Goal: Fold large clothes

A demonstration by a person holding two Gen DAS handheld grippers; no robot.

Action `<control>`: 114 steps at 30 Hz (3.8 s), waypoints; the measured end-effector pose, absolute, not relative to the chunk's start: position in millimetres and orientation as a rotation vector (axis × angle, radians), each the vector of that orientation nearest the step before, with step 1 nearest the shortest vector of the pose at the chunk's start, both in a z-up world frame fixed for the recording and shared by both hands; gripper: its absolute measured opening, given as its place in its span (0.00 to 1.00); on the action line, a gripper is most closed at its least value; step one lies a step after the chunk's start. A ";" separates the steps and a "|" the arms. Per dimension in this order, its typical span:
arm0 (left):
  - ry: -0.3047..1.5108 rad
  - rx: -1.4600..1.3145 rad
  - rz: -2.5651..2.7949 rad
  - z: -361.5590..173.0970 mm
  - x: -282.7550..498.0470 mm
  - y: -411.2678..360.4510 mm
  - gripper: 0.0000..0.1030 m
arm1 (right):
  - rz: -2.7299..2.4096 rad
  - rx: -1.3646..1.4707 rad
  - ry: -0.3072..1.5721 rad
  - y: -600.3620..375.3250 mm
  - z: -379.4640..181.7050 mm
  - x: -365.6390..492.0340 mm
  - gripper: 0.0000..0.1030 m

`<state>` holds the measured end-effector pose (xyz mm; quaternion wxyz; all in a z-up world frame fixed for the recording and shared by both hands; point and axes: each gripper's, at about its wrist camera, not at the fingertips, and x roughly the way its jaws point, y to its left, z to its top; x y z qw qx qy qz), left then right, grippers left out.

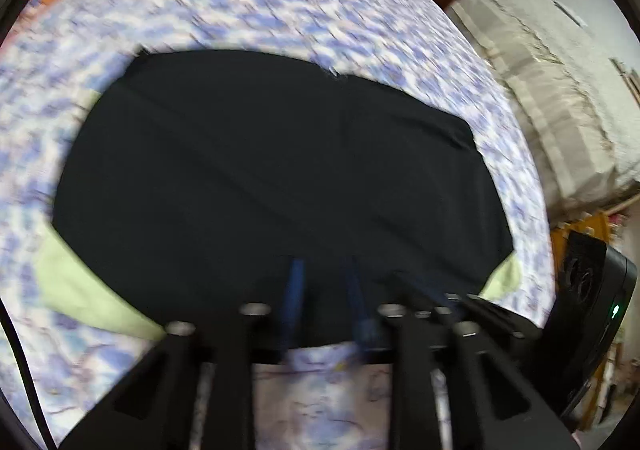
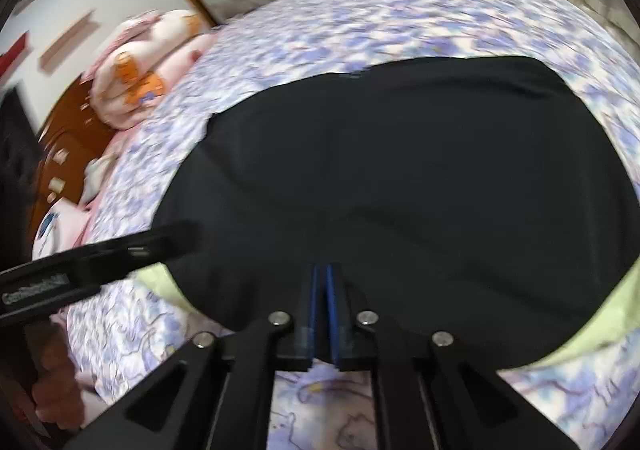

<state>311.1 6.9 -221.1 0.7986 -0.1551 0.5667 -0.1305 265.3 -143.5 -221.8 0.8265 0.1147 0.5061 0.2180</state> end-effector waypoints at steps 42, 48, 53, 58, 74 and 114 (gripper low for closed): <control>1.208 -0.342 0.297 -263.0 292.4 144.4 0.01 | 0.033 0.293 1.123 -304.9 -230.2 274.7 0.00; 1.207 -0.298 0.076 -245.4 328.8 87.1 0.02 | 0.252 0.327 1.070 -247.8 -218.5 298.0 0.00; 1.189 -0.278 -0.045 -249.5 369.4 32.9 0.02 | 0.363 0.330 1.065 -204.9 -232.2 329.2 0.00; 1.179 -0.316 -0.091 -257.9 418.7 -2.2 0.02 | 0.419 0.377 1.043 -171.7 -246.6 384.1 0.00; 1.079 -0.351 -0.041 -295.2 486.3 38.6 0.01 | 0.372 0.281 1.045 -201.9 -278.5 445.6 0.00; 1.143 -0.225 0.137 -296.8 512.5 133.0 0.12 | -0.117 0.120 0.999 -315.3 -256.5 475.2 0.00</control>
